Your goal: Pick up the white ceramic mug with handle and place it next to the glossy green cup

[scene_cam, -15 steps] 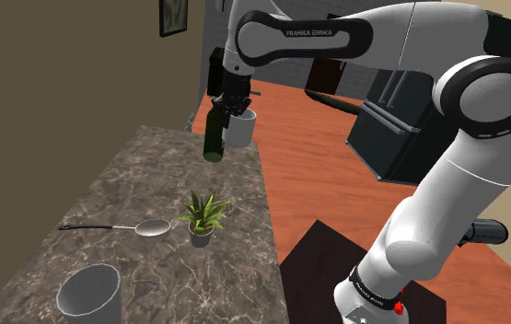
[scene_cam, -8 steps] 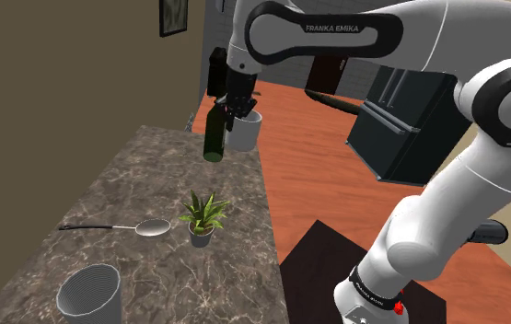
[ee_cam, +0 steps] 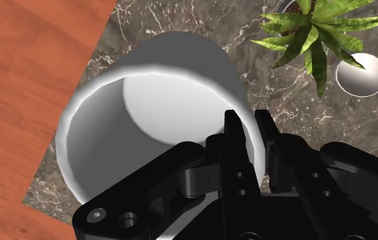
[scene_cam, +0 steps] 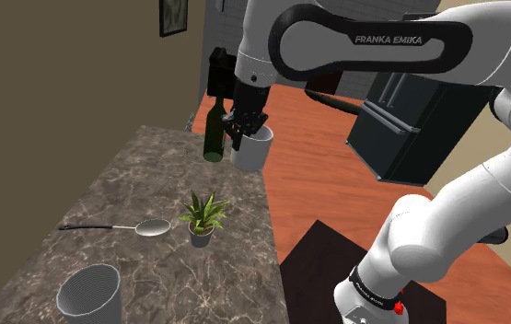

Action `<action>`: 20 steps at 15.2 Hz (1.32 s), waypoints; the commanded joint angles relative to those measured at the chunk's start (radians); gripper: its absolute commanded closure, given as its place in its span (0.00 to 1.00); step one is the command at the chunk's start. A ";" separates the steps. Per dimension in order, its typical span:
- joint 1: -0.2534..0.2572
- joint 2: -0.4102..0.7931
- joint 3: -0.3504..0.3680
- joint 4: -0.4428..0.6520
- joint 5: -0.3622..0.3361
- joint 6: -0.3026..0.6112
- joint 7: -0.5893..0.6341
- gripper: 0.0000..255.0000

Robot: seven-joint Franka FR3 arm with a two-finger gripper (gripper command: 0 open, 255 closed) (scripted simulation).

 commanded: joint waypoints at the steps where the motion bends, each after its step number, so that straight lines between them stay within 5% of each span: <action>1: 0.016 -0.038 0.020 -0.034 0.014 -0.004 0.030 1.00; 20: 0.203 -0.287 0.301 -0.140 0.210 -0.120 0.408 1.00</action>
